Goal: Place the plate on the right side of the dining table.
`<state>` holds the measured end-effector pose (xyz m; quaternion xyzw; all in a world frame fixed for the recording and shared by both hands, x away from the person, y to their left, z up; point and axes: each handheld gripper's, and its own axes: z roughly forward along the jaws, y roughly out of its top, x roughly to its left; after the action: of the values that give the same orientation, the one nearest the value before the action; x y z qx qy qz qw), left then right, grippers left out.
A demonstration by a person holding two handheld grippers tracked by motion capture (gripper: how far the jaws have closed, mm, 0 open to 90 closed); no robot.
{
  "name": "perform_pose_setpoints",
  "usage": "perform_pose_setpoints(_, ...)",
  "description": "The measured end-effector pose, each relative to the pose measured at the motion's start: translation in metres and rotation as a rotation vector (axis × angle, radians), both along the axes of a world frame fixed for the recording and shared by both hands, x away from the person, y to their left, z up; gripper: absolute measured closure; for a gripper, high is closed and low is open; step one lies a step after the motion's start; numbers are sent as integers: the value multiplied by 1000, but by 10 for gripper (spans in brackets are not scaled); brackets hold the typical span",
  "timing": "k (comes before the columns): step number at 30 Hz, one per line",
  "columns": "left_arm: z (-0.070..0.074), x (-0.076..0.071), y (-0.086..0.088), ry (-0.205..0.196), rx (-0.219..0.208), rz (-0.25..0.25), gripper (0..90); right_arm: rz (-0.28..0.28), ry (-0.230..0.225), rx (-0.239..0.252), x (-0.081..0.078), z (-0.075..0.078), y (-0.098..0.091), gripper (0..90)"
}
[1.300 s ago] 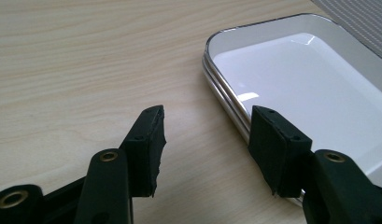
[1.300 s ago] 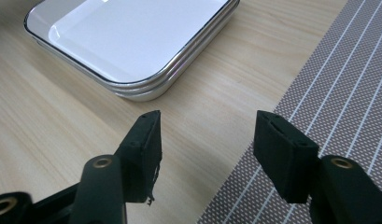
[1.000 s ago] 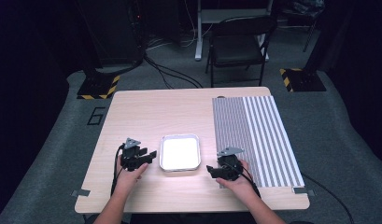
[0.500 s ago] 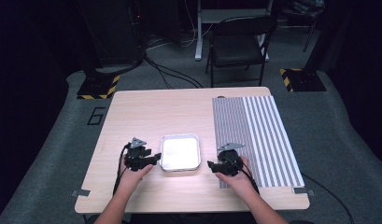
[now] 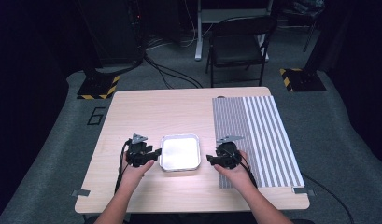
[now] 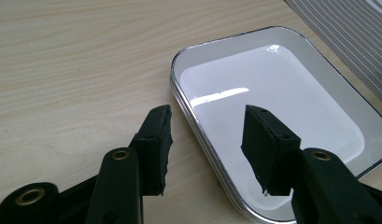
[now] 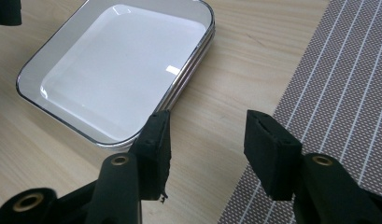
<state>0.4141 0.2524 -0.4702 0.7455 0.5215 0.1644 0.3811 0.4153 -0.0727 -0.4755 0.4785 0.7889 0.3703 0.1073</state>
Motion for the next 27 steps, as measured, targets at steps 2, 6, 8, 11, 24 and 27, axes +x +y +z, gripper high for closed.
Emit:
perform_pose_setpoints(2,-1,0,0,3,-9,2,546,-11,7,3,2,0,1,530)
perform_pose_setpoints(6,-5,2,1,5,-28,5,580,-31,17,21,5,-1,4,545)
perform_pose_setpoints(8,-7,4,3,16,-49,4,596,-41,13,32,7,-1,5,552)
perform_pose_setpoints(11,-10,6,6,26,-60,11,625,-65,21,50,11,-2,7,574)
perform_pose_setpoints(24,-18,11,11,65,-107,48,681,-87,36,63,14,-5,20,601)
perform_pose_setpoints(27,-18,12,11,71,-110,57,695,-91,38,81,14,-5,21,608)
